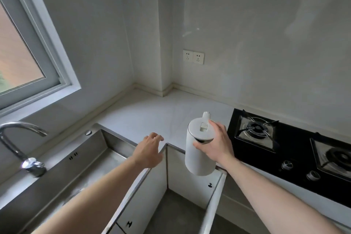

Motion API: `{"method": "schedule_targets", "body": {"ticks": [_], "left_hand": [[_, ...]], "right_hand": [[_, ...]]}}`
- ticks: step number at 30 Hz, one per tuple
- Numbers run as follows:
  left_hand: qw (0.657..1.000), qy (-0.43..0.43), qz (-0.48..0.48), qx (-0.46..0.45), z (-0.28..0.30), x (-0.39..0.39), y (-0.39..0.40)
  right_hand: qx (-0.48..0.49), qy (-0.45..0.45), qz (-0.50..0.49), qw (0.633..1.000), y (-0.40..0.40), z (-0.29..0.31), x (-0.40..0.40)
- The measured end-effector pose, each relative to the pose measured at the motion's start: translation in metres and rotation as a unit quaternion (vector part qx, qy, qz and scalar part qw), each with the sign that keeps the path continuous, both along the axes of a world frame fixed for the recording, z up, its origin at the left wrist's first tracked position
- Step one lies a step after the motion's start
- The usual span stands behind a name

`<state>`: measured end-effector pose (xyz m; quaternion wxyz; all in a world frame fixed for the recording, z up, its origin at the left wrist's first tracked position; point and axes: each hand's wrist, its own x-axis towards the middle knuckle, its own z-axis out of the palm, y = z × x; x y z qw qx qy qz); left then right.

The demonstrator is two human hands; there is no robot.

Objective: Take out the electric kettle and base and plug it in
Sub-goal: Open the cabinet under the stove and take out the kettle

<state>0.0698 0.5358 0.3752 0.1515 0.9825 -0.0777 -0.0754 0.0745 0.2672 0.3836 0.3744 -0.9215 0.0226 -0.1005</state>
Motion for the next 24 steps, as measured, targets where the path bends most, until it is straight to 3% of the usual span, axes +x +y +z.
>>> {"method": "schedule_targets", "body": {"ticks": [14,24], "left_hand": [[0.999,0.025,0.003,0.023,-0.006,0.203,0.011],[0.997,0.062,-0.038,0.029,-0.044,0.369,0.027]], "right_hand": [[0.002,0.011,-0.008,1.000,0.012,-0.014,0.198],[0.008,0.033,-0.061,0.998,0.038,-0.051,0.347]]}}
